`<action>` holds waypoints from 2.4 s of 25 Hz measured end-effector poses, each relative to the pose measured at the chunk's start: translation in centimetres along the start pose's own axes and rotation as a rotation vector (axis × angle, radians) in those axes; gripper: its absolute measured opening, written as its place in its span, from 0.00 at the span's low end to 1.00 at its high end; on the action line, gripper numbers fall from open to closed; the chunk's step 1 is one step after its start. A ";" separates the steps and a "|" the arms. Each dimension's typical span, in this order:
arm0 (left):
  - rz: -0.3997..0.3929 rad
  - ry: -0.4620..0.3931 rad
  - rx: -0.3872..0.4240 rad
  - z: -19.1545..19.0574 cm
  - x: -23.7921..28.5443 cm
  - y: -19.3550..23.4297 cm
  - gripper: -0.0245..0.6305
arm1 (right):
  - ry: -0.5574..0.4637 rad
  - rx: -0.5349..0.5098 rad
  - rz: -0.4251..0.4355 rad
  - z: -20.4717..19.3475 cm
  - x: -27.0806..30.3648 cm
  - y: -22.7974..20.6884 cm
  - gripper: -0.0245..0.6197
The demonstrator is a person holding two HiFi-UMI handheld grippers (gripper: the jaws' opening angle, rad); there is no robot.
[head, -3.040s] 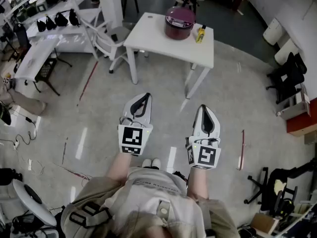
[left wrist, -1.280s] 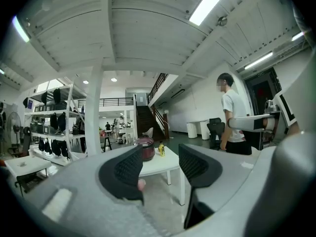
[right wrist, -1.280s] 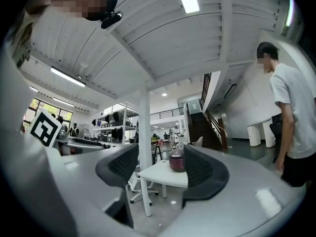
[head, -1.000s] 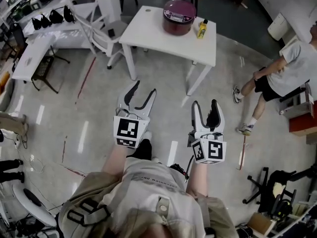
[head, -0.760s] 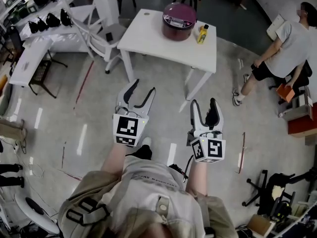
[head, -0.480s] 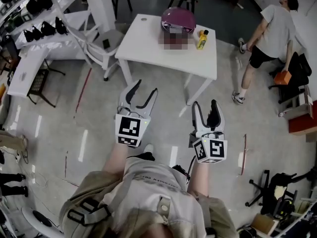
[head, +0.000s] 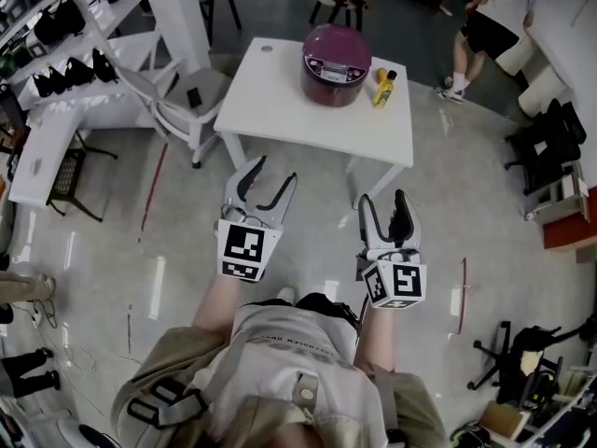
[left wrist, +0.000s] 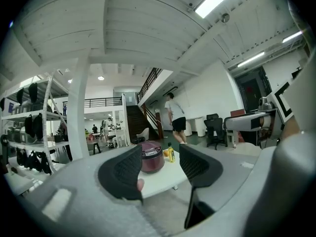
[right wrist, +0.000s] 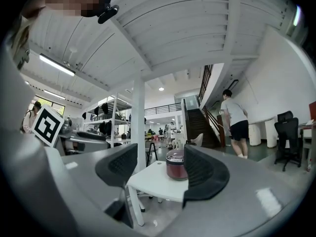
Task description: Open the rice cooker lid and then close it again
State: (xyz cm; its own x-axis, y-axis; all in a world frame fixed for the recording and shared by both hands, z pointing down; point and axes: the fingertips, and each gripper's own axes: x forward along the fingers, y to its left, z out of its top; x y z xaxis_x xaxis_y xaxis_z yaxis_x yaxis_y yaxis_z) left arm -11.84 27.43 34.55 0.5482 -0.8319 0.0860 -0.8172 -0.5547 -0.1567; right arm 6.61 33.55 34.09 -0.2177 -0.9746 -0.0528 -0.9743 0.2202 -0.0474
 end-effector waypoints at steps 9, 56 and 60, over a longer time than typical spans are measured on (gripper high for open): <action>-0.024 0.013 -0.018 -1.7 2.8 1.1 0.41 | 0.032 -0.002 0.004 -1.5 3.6 -1.0 0.45; 0.102 0.091 -0.002 -2.6 27.2 6.0 0.43 | 0.065 0.038 0.224 -4.2 27.3 -14.4 0.45; 0.077 0.128 -0.003 -4.0 28.0 5.7 0.43 | 0.093 0.043 0.221 -5.5 27.8 -14.6 0.45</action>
State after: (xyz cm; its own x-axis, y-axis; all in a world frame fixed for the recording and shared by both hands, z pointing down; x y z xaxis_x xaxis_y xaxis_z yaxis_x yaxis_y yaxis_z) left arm -1.83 0.92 40.03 0.4570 -0.8670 0.1986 -0.8565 -0.4892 -0.1646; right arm 14.43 2.98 38.82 -0.4320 -0.9015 0.0254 -0.8993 0.4285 -0.0870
